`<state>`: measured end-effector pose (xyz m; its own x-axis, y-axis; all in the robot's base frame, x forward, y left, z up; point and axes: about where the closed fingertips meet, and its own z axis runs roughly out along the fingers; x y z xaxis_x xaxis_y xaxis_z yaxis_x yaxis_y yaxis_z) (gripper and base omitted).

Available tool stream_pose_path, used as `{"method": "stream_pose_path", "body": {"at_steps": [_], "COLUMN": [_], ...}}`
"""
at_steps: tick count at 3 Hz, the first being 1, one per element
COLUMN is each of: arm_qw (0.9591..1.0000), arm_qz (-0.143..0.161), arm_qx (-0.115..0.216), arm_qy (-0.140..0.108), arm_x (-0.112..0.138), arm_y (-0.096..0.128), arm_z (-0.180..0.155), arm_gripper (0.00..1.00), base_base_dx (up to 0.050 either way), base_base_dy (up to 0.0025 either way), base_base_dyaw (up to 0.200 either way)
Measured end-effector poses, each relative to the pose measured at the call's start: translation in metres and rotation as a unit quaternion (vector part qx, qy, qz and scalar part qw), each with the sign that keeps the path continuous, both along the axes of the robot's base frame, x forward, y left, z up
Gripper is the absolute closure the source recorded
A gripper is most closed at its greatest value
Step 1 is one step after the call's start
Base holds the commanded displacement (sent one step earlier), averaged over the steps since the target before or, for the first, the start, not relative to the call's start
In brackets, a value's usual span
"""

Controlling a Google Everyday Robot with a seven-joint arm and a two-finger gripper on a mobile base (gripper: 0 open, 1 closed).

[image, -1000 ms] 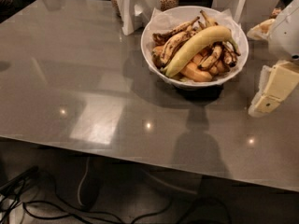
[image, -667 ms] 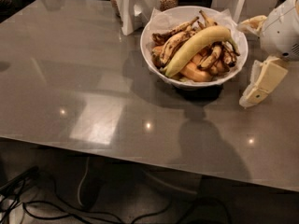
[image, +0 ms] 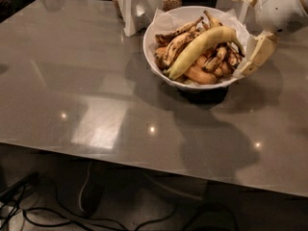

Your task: Pick banana from white bowl

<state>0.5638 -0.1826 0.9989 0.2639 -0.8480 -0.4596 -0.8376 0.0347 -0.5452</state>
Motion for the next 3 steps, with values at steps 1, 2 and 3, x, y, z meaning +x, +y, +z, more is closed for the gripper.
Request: {"method": "stream_pose_path", "body": {"at_steps": [1,2,3], "arm_qw": [1.0000,0.9997,0.9979], "arm_qz": [0.000,0.011,0.037], "arm_qx": [0.000,-0.012,-0.032], "arm_qy": [0.000,-0.016,-0.042], "arm_x": [0.000,0.005,0.019], "arm_y": [0.000,0.006,0.019], "arm_z": [0.000,0.003,0.008], "arm_gripper": [0.00,0.00,0.15], "base_base_dx": [0.000,0.000,0.000], "base_base_dy": [0.00000,0.00000,0.00000], "base_base_dyaw": [0.000,0.000,0.000]}}
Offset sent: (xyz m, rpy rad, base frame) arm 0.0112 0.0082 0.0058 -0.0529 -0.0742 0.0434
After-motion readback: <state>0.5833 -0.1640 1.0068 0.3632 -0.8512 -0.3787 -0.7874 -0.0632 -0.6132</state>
